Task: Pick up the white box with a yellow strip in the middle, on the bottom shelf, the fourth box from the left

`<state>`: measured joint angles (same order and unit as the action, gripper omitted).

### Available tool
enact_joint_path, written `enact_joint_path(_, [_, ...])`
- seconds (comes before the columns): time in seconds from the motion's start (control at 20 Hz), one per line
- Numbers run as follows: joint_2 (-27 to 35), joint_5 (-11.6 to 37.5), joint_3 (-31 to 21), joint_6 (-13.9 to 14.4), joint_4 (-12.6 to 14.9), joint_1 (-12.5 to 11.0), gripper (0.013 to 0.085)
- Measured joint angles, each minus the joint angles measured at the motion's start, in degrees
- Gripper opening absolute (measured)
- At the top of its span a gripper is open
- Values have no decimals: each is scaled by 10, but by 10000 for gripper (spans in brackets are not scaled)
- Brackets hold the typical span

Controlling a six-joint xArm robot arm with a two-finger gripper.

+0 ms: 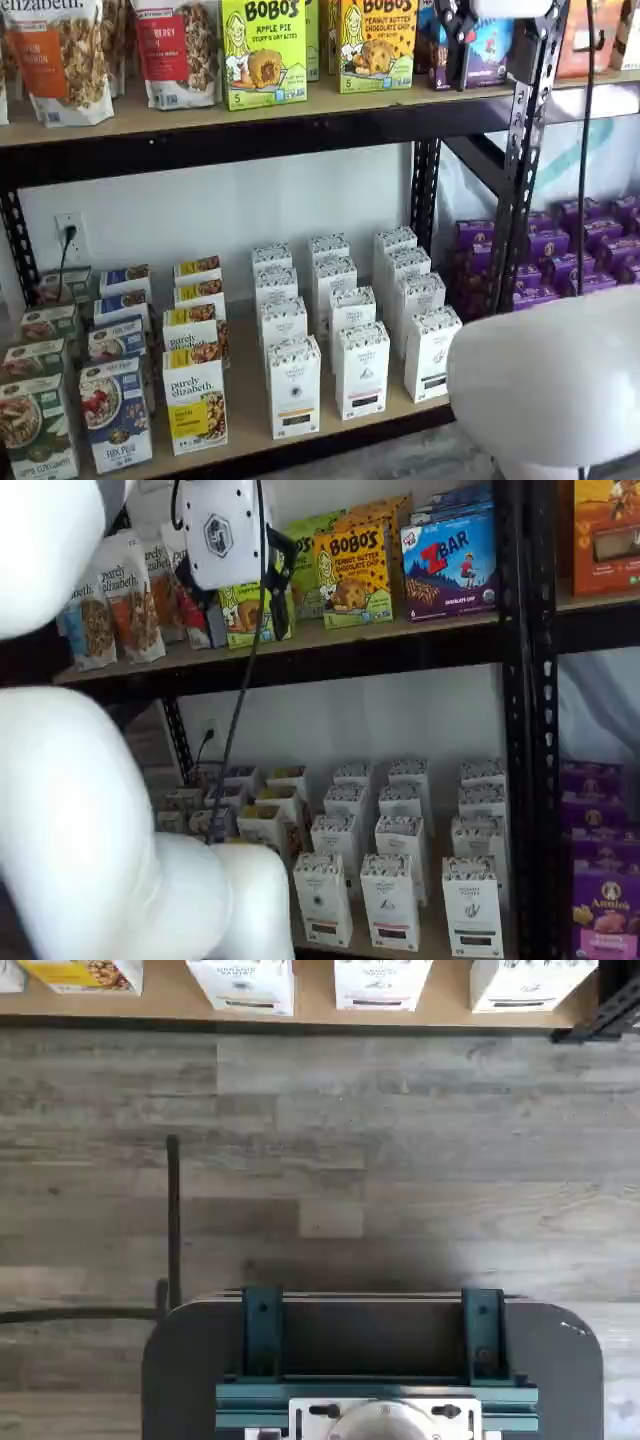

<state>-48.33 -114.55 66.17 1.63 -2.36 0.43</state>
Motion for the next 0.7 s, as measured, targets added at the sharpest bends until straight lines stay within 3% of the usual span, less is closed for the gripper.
enact_joint_path(0.05, [6, -11, 5, -6, -18, -16, 850])
enact_joint_path(0.1, [18, -34, 14, -19, -55, -51, 850])
enact_joint_path(0.15, [25, -47, 19, -28, -78, -70, 850])
enact_joint_path(0.2, [26, -50, 20, -30, -84, -74, 850])
enact_joint_path(0.35, [27, -48, 20, -32, -84, -73, 850])
enact_joint_path(0.7, [24, -20, 7, -20, -62, -48, 850])
